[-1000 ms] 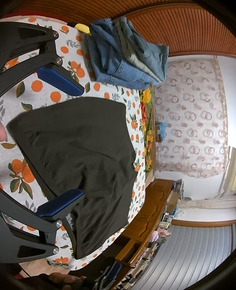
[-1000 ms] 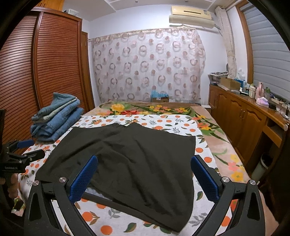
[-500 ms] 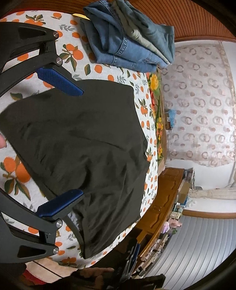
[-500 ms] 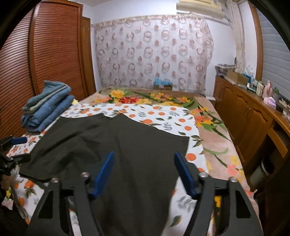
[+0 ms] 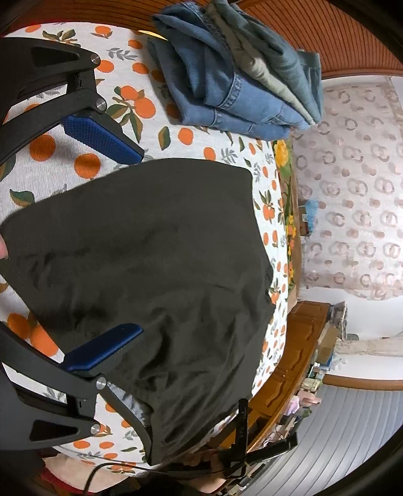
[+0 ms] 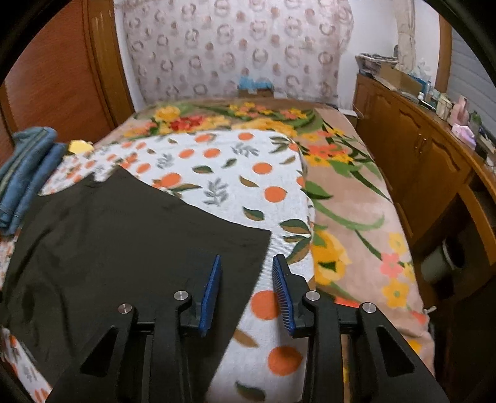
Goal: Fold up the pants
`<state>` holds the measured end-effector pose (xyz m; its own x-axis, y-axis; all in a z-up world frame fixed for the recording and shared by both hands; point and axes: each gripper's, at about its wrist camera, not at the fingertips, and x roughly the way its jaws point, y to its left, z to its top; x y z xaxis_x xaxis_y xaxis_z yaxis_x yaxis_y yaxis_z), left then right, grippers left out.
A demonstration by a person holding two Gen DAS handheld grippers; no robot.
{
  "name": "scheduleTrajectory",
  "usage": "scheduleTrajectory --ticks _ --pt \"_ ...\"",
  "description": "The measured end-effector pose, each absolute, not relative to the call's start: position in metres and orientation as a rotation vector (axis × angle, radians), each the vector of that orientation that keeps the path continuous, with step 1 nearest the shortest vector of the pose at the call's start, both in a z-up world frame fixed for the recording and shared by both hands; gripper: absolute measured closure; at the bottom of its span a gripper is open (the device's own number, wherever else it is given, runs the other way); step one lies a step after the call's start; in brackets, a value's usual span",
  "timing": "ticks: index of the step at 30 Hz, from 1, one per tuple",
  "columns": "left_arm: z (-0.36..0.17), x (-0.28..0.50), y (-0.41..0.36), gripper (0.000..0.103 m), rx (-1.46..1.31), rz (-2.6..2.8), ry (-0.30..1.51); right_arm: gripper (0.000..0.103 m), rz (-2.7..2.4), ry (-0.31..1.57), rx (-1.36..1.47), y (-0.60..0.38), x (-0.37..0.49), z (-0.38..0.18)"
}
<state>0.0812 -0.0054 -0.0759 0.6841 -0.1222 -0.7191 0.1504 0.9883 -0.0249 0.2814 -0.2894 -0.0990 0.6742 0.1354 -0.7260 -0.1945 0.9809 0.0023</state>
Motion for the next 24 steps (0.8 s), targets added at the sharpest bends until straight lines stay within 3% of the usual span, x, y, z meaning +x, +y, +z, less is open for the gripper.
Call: scheduleTrajectory --ticks 3,7,10,20,22,24 --pt "-0.079 0.081 -0.004 0.000 0.047 -0.151 0.814 0.077 0.180 0.816 -0.068 -0.285 0.276 -0.086" --pt "-0.083 0.080 -0.001 0.000 0.051 -0.140 0.824 0.099 0.202 0.818 -0.065 -0.287 0.270 -0.076" --pt "-0.086 0.079 0.001 0.000 0.052 -0.134 0.833 0.102 0.193 0.795 -0.089 -0.285 0.270 -0.070" --pt "-0.086 0.074 0.005 0.000 0.059 -0.135 0.837 0.100 0.046 0.744 -0.119 -0.294 0.251 -0.056" --pt "-0.086 0.072 0.005 0.000 0.057 -0.140 0.835 0.085 0.077 0.730 -0.105 -0.293 0.234 -0.050" --pt "-0.085 0.069 0.004 0.001 0.057 -0.143 0.833 0.081 0.111 0.704 -0.103 -0.286 0.212 -0.043"
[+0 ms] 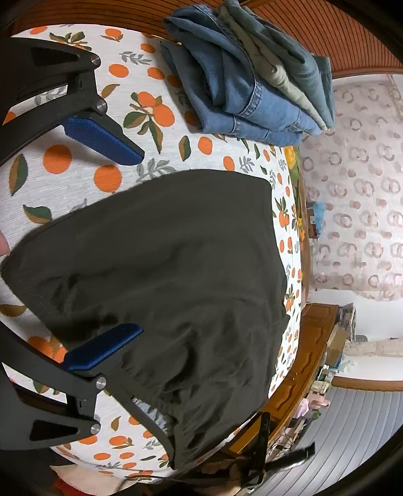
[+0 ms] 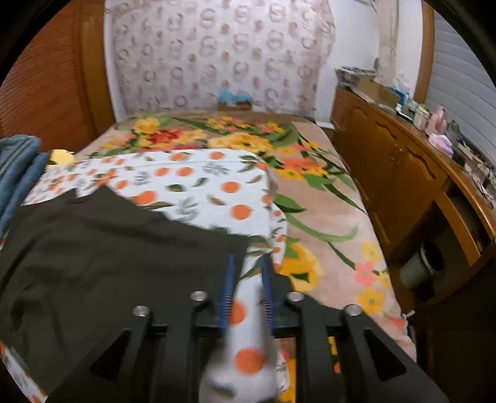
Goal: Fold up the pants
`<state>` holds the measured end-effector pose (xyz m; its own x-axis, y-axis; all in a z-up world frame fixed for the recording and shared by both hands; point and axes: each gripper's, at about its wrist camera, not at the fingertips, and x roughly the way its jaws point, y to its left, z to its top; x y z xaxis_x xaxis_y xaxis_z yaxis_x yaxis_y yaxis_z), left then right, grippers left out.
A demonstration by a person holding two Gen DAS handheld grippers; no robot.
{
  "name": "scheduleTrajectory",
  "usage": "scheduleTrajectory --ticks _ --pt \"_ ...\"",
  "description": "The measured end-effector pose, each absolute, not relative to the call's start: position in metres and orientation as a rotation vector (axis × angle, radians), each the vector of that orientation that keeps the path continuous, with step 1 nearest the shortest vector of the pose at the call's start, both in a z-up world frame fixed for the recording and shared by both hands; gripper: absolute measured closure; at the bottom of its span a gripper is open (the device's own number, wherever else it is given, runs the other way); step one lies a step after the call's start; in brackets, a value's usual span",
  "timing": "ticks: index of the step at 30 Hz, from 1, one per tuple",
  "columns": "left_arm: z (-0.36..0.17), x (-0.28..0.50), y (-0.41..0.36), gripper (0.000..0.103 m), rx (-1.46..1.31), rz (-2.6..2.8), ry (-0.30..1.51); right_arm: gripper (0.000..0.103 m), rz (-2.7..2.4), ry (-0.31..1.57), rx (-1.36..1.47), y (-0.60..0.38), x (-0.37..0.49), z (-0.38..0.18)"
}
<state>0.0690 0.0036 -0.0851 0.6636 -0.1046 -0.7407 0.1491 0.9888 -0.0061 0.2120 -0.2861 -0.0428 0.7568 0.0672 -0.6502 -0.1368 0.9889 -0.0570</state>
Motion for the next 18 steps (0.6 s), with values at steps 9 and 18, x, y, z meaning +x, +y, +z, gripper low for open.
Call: scheduleTrajectory --ticks 9,18 --pt "-0.080 0.047 0.011 0.008 0.034 -0.159 0.816 0.080 0.424 0.650 -0.140 -0.212 0.103 -0.036" --pt "-0.076 0.034 0.027 0.008 0.008 -0.136 0.794 0.078 0.598 0.675 -0.219 -0.146 0.048 -0.061"
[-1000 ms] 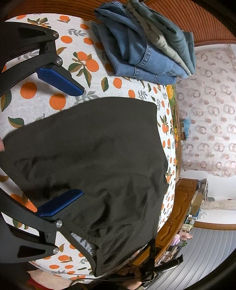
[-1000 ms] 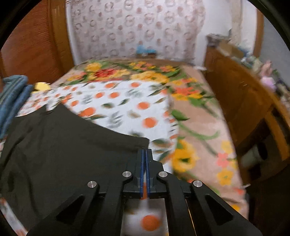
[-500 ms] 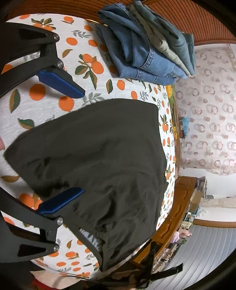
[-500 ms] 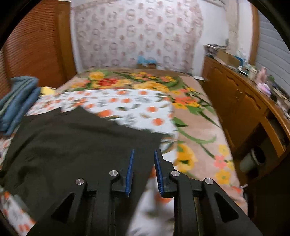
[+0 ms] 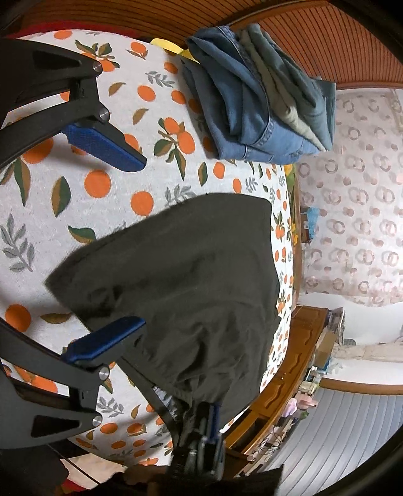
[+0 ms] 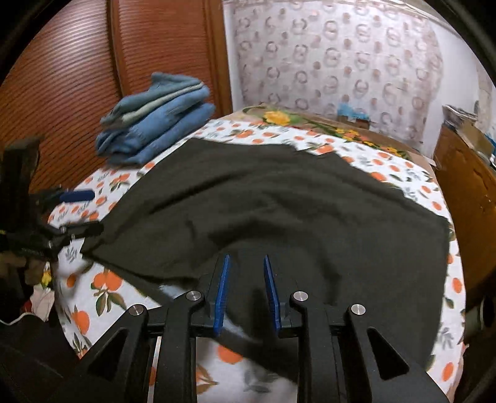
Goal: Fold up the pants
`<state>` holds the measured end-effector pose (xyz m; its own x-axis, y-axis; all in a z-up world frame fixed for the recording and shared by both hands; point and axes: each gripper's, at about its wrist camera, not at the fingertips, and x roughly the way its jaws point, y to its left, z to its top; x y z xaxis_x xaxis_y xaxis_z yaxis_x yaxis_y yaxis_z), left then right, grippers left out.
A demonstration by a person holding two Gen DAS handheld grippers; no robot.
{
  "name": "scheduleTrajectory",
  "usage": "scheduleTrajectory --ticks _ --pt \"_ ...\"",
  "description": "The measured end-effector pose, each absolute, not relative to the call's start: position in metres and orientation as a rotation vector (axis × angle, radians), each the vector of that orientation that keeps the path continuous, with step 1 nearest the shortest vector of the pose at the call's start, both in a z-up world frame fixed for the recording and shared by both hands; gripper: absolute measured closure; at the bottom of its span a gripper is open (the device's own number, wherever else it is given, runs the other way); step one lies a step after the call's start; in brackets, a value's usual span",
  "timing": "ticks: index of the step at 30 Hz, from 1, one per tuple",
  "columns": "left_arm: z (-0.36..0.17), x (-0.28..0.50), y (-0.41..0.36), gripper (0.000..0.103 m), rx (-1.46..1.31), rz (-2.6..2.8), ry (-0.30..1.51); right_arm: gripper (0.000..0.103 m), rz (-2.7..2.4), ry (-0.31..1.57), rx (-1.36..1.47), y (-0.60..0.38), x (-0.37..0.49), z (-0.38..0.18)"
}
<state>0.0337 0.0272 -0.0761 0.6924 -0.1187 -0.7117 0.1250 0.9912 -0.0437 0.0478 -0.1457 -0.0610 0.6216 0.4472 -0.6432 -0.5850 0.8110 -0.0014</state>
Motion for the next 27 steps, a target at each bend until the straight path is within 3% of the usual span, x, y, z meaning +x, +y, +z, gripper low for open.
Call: scheduleTrajectory --ticks 20,22,27 --pt "-0.087 0.026 0.030 0.013 -0.020 -0.149 0.809 0.075 0.600 0.699 -0.354 -0.144 0.067 -0.059" --pt "-0.088 0.025 0.029 0.013 -0.019 -0.151 0.810 0.101 0.618 0.691 -0.334 -0.146 0.066 -0.058" --pt "-0.087 0.024 0.027 0.015 -0.011 -0.147 0.814 0.101 0.667 0.680 -0.296 -0.150 0.055 -0.053"
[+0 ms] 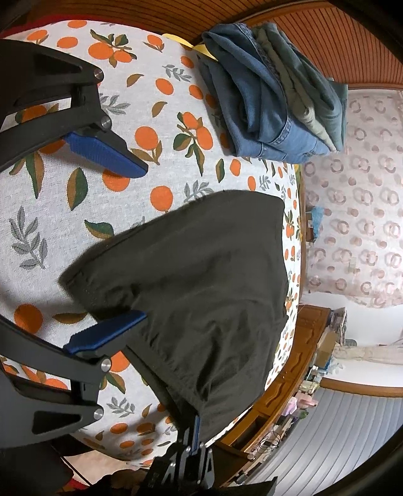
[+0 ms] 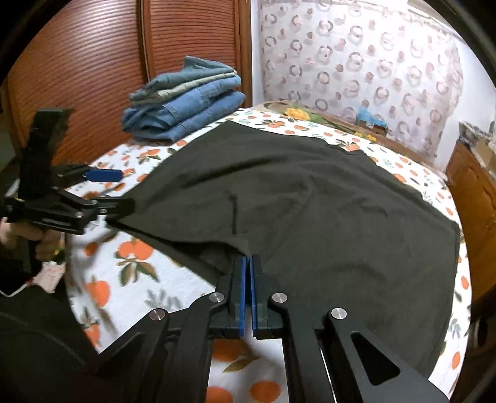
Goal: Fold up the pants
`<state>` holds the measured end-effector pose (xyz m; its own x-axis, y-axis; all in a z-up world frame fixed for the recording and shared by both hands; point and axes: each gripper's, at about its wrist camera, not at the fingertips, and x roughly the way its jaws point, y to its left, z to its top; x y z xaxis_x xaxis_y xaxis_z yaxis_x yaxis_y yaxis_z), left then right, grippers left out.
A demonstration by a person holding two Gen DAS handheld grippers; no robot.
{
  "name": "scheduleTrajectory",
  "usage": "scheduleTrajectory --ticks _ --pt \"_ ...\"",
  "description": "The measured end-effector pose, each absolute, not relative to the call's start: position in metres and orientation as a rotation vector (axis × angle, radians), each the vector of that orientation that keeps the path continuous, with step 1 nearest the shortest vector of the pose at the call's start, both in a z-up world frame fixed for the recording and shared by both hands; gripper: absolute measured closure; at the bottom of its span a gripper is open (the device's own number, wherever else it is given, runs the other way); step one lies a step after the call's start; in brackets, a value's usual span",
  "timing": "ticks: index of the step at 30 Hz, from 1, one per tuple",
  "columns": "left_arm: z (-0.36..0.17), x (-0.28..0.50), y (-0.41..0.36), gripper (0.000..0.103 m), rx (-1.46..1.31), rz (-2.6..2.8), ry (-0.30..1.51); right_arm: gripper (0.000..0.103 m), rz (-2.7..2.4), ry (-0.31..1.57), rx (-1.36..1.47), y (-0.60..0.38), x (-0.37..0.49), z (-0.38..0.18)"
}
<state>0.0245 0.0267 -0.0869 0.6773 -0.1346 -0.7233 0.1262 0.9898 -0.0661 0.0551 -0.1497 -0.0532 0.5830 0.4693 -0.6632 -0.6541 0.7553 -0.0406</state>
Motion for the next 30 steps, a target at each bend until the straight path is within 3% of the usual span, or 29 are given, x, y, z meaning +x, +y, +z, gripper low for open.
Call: scheduleTrajectory --ticks 8,14,17,22,30 --pt "-0.085 0.025 0.028 0.016 -0.022 -0.147 0.806 0.101 0.689 0.685 -0.269 -0.157 0.045 -0.054" --pt "-0.087 0.024 0.027 0.029 -0.026 -0.157 0.821 0.101 0.670 0.686 -0.234 -0.163 0.048 -0.054" --pt "-0.088 0.023 0.026 0.034 -0.025 -0.167 0.826 0.093 0.660 0.672 -0.210 -0.166 0.045 -0.051" --pt "-0.090 0.018 0.025 0.039 -0.018 -0.164 0.833 0.069 0.663 0.623 -0.146 -0.179 0.034 -0.040" --pt "-0.093 0.008 0.023 0.042 0.006 -0.153 0.832 0.065 0.570 0.588 -0.110 -0.186 0.037 -0.043"
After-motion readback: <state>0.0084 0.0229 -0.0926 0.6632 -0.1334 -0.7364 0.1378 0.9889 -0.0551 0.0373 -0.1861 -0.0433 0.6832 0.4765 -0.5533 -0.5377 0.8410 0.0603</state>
